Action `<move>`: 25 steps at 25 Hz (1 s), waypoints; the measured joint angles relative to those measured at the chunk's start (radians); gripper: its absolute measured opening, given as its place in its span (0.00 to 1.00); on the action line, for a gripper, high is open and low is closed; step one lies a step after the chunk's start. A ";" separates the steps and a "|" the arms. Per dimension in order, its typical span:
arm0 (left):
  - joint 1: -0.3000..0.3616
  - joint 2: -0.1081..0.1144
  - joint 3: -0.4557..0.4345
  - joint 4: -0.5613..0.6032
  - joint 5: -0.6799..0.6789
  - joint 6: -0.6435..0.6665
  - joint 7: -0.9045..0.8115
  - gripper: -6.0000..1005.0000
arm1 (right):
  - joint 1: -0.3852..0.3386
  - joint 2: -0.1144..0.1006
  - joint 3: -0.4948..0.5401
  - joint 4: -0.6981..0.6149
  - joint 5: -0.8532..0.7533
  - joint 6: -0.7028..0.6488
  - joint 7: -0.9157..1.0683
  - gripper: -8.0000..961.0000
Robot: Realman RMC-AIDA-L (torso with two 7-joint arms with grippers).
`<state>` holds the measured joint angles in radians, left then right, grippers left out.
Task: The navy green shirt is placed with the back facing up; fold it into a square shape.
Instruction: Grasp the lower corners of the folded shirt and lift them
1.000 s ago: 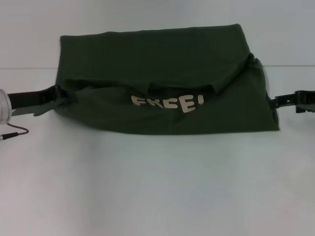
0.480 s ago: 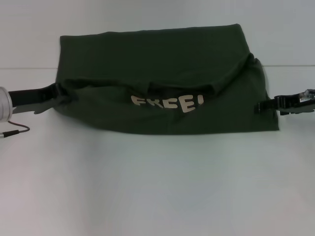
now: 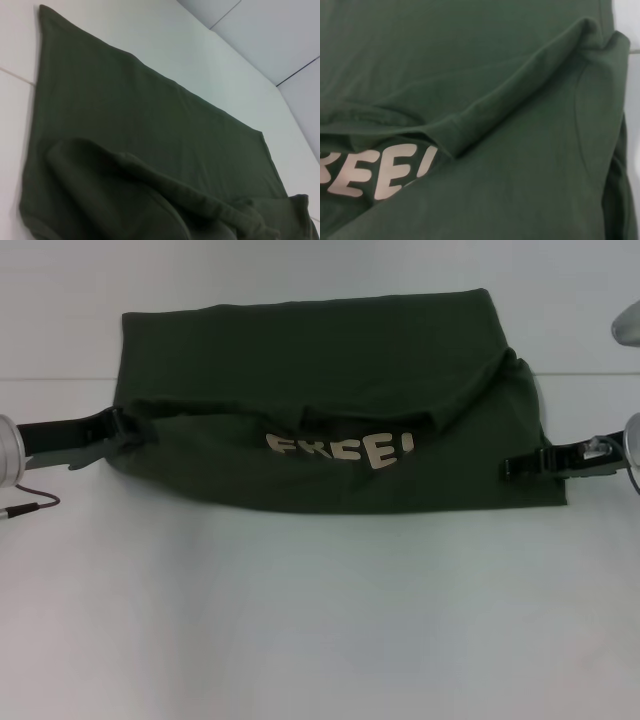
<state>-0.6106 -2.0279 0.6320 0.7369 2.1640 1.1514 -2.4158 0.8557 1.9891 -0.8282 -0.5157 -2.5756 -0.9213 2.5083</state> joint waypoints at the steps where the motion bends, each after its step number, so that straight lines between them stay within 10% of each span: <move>1: 0.000 0.000 0.000 -0.001 0.000 -0.001 0.001 0.01 | 0.003 0.002 -0.002 0.003 0.000 0.002 0.000 0.94; 14: 0.001 0.000 0.000 -0.002 -0.004 -0.012 0.005 0.01 | 0.008 0.000 -0.024 0.014 0.000 -0.046 0.008 0.93; 25: 0.003 -0.004 0.003 -0.001 -0.009 -0.010 0.005 0.01 | -0.007 -0.002 -0.007 -0.004 -0.001 -0.025 0.036 0.69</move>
<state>-0.6077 -2.0321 0.6354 0.7360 2.1554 1.1416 -2.4103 0.8489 1.9866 -0.8353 -0.5199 -2.5765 -0.9461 2.5440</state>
